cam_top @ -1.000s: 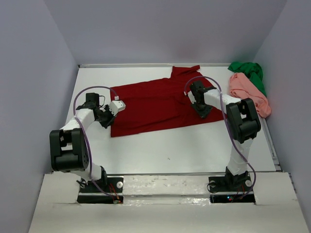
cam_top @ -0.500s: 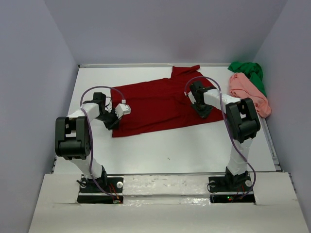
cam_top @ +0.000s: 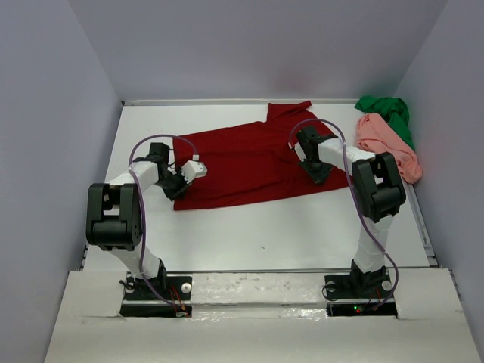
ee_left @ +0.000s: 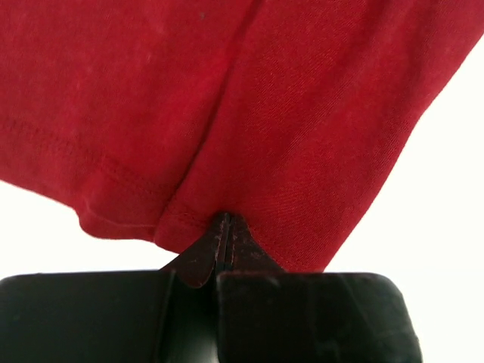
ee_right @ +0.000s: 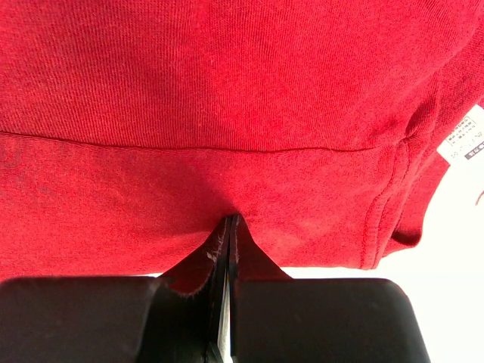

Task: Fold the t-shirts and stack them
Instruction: Fold the flattened tshirt in 1/3 of the way

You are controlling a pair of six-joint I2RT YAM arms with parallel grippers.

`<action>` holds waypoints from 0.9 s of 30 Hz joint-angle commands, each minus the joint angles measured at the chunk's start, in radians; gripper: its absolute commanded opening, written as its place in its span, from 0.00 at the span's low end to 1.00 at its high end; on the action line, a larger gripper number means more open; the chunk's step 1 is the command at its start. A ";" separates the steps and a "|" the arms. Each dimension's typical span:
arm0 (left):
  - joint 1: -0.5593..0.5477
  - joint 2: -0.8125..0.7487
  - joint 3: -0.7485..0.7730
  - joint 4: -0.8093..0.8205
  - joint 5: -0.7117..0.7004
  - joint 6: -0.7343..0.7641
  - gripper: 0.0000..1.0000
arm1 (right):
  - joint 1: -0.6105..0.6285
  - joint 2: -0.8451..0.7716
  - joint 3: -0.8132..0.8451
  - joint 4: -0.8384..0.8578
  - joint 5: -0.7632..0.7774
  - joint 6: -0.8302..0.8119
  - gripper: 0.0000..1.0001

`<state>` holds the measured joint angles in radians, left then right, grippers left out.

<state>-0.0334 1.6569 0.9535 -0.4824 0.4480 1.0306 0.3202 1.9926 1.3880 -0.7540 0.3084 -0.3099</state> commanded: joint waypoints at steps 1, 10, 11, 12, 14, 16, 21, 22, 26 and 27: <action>0.007 0.009 -0.067 -0.012 -0.186 0.019 0.00 | -0.021 0.028 -0.001 -0.031 0.011 0.008 0.00; 0.009 -0.043 -0.131 -0.055 -0.246 0.037 0.00 | -0.021 0.029 0.017 -0.050 0.009 0.009 0.00; 0.010 -0.046 -0.136 -0.059 -0.246 0.037 0.00 | -0.021 0.028 0.019 -0.053 0.005 0.009 0.00; 0.010 -0.051 -0.140 -0.065 -0.246 0.040 0.00 | -0.021 0.028 0.020 -0.056 0.003 0.009 0.00; 0.012 -0.065 -0.153 -0.076 -0.244 0.040 0.00 | -0.021 0.022 0.019 -0.059 -0.003 0.009 0.00; 0.013 -0.077 -0.159 -0.087 -0.239 0.042 0.00 | -0.021 0.017 0.019 -0.064 -0.009 0.009 0.00; 0.013 -0.126 -0.165 -0.148 -0.200 0.060 0.00 | -0.021 0.000 0.031 -0.100 -0.045 0.011 0.00; 0.013 -0.134 -0.165 -0.162 -0.197 0.063 0.00 | -0.021 -0.006 0.032 -0.113 -0.049 0.012 0.00; 0.013 -0.166 -0.176 -0.188 -0.210 0.071 0.00 | -0.021 -0.034 0.020 -0.125 -0.077 0.012 0.00; 0.013 -0.175 -0.179 -0.194 -0.212 0.077 0.00 | -0.021 -0.037 0.016 -0.130 -0.084 0.011 0.00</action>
<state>-0.0372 1.5120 0.8211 -0.5121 0.3126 1.0851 0.3153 1.9896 1.3998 -0.8215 0.2558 -0.3096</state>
